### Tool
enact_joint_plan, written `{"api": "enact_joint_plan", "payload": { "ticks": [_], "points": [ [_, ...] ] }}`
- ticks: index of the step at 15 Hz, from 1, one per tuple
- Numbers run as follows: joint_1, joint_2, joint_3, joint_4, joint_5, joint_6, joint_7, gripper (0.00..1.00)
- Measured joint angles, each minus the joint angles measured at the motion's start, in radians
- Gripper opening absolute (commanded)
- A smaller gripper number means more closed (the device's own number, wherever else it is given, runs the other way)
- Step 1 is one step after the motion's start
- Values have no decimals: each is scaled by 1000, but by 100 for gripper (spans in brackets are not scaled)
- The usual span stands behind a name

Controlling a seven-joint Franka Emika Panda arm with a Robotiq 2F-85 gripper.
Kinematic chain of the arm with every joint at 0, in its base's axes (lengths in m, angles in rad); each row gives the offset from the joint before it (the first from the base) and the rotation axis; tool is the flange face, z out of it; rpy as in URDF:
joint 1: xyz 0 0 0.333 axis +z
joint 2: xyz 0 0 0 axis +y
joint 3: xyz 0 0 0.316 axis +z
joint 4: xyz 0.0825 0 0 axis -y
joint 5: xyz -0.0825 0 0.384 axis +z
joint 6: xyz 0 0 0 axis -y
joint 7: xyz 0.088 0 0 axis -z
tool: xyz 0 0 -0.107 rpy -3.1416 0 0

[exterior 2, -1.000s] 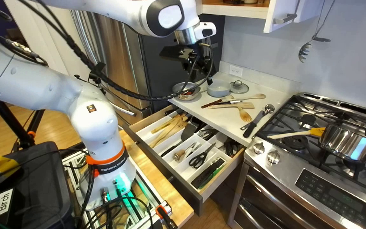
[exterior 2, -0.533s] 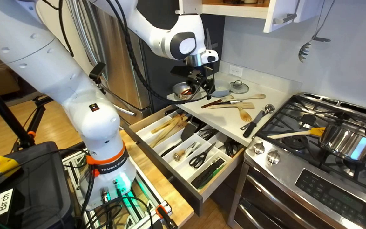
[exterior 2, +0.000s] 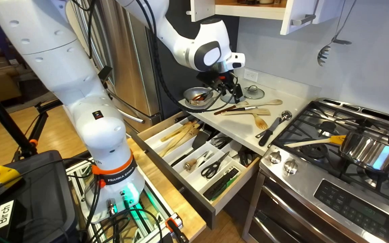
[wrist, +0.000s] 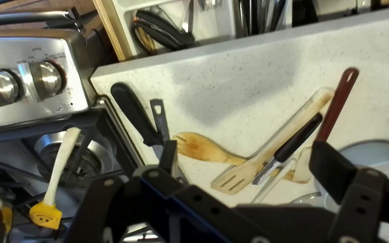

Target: Put the brown spatula in the drawer

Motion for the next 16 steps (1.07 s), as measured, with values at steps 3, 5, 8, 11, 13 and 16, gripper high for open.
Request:
{"api": "enact_joint_plan", "payload": {
  "ticks": [3, 5, 8, 11, 13, 16],
  "points": [
    [-10, 187, -12, 123, 77, 113, 67, 100],
    [-4, 314, -13, 225, 116, 151, 142, 100],
    [38, 497, -14, 383, 138, 174, 321, 100],
    [45, 622, 39, 492, 268, 171, 332, 100],
    [43, 641, 45, 514, 282, 170, 332, 100],
    [65, 644, 17, 518, 283, 147, 334, 100]
  ]
}}
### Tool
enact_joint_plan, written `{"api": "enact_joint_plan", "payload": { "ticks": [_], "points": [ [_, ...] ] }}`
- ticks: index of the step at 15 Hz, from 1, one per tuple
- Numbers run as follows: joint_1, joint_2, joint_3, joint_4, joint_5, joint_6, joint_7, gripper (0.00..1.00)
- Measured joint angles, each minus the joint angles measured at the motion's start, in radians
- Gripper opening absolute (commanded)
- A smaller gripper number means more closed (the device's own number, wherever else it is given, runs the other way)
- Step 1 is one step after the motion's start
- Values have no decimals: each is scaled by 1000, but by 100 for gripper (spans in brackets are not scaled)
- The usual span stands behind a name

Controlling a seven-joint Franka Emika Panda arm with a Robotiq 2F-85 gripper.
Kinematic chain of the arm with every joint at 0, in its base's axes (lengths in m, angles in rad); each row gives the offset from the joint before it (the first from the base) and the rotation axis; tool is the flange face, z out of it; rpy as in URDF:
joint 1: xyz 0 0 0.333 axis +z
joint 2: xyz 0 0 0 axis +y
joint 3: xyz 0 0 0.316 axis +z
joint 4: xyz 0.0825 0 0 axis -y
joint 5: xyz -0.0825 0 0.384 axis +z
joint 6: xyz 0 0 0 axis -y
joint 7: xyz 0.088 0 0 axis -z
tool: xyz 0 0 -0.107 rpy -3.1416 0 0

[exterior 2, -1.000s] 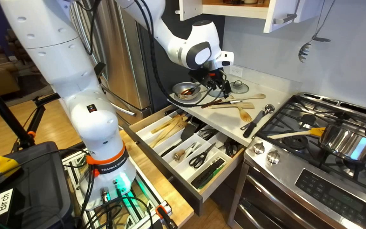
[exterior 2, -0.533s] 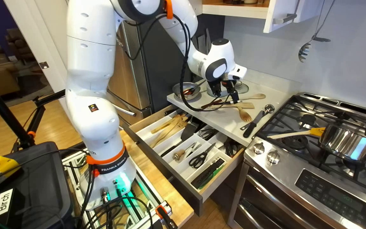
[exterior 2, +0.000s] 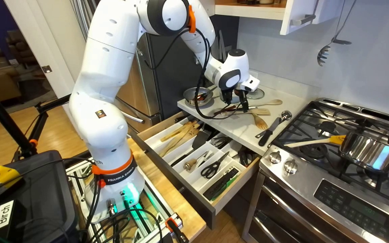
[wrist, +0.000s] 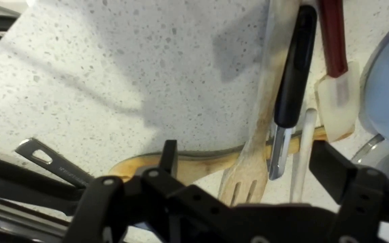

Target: Put the brown spatula in the drawer

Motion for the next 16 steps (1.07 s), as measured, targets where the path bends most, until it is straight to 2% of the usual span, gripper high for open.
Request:
{"api": "enact_joint_plan", "payload": {
  "ticks": [3, 5, 6, 7, 8, 9, 11, 16],
  "points": [
    [40, 39, -24, 21, 0, -85, 19, 100],
    [64, 74, -29, 47, 0, -93, 28, 100],
    [68, 91, -23, 65, 4, -89, 28, 93],
    [70, 107, -16, 86, 9, -89, 29, 91],
    [77, 123, -16, 111, 10, -102, 33, 72],
    [90, 139, -24, 136, 9, -127, 44, 71],
    [117, 165, -48, 185, 8, -187, 69, 59],
    [146, 210, -79, 279, 4, -292, 118, 19]
  ]
}}
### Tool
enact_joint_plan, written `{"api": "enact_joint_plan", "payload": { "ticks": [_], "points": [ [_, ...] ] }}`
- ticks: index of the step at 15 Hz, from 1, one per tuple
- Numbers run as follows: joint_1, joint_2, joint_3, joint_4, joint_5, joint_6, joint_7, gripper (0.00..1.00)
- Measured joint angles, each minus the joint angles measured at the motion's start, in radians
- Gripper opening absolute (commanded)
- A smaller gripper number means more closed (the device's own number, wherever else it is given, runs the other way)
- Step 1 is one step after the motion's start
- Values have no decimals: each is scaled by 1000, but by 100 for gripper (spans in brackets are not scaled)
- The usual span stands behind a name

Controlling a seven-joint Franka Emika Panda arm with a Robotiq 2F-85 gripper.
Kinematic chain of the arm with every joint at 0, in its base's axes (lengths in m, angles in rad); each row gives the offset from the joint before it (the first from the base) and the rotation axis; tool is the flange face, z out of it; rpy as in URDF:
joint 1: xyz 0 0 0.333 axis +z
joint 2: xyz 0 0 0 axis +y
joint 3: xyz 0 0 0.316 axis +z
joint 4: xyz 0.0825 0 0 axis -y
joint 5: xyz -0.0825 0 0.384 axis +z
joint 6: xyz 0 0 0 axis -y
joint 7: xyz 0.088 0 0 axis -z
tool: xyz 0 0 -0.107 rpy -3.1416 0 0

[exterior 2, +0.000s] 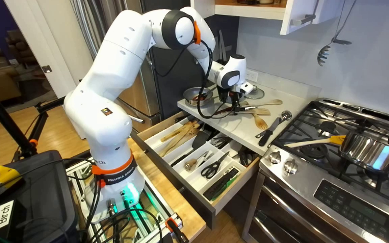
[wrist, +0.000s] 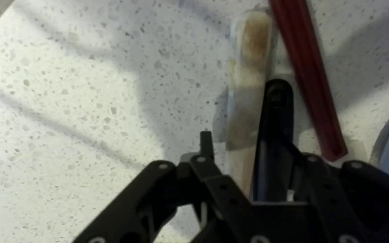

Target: Put the brown spatula in the drawer

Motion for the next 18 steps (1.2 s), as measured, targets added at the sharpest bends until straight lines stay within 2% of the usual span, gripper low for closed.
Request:
{"api": "enact_joint_plan", "payload": {
  "ticks": [1, 3, 4, 6, 11, 14, 15, 16, 18],
  "points": [
    [2, 8, -3, 14, -1, -17, 8, 12],
    [2, 16, -5, 41, -1, -54, 19, 10],
    [2, 19, -7, 52, -3, -71, 27, 29],
    [2, 23, -10, 68, -4, -103, 35, 52],
    [-3, 30, -15, 77, -12, -133, 34, 89],
    [-5, 38, -18, 77, -23, -144, 29, 96],
    [-6, 42, -21, 78, -26, -154, 29, 95],
    [-6, 45, -25, 78, -33, -177, 30, 94],
    [-4, 51, -41, 78, -55, -242, 45, 99]
  ]
}}
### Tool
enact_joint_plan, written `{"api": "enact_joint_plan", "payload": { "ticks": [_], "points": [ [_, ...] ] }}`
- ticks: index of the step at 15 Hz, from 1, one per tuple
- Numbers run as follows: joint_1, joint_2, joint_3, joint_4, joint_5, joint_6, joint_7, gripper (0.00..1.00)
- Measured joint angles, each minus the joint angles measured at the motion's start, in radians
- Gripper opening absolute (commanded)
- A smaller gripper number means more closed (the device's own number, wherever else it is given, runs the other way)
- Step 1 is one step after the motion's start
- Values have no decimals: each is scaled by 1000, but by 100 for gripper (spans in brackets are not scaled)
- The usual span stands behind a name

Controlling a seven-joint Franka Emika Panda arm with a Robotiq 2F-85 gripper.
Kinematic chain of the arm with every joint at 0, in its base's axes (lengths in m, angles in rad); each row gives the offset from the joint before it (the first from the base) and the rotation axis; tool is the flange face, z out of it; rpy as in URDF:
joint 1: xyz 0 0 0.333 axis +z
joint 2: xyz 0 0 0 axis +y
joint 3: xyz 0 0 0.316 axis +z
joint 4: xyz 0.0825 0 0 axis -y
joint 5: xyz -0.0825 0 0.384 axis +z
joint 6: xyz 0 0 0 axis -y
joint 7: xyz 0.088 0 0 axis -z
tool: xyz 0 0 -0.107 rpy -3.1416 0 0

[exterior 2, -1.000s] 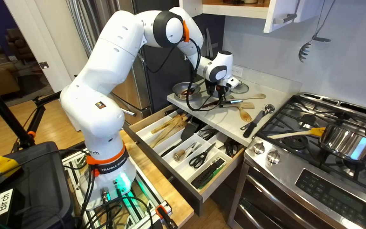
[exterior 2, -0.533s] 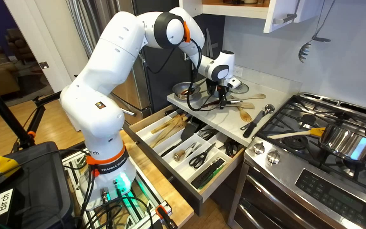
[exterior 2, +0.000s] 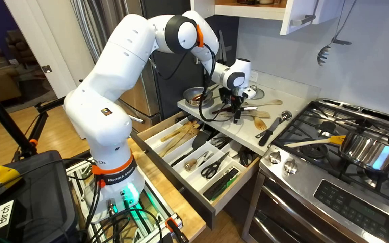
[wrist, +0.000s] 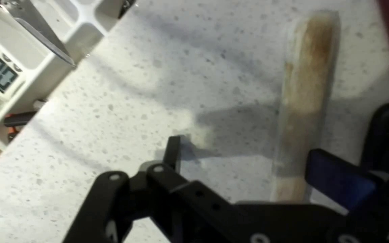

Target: Put the brown spatula in the drawer

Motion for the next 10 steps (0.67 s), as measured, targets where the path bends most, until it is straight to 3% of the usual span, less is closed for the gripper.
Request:
{"api": "enact_joint_plan", "payload": {
  "ticks": [3, 5, 7, 9, 10],
  "points": [
    [2, 5, -28, 0, -42, -88, 47, 100],
    [-2, 6, -35, 0, -53, -86, 52, 95],
    [-4, 7, -34, -1, -57, -37, 52, 92],
    [-2, 12, -30, -2, -63, 45, 52, 100],
    [0, 16, -28, -3, -63, 87, 52, 92]
  ]
}}
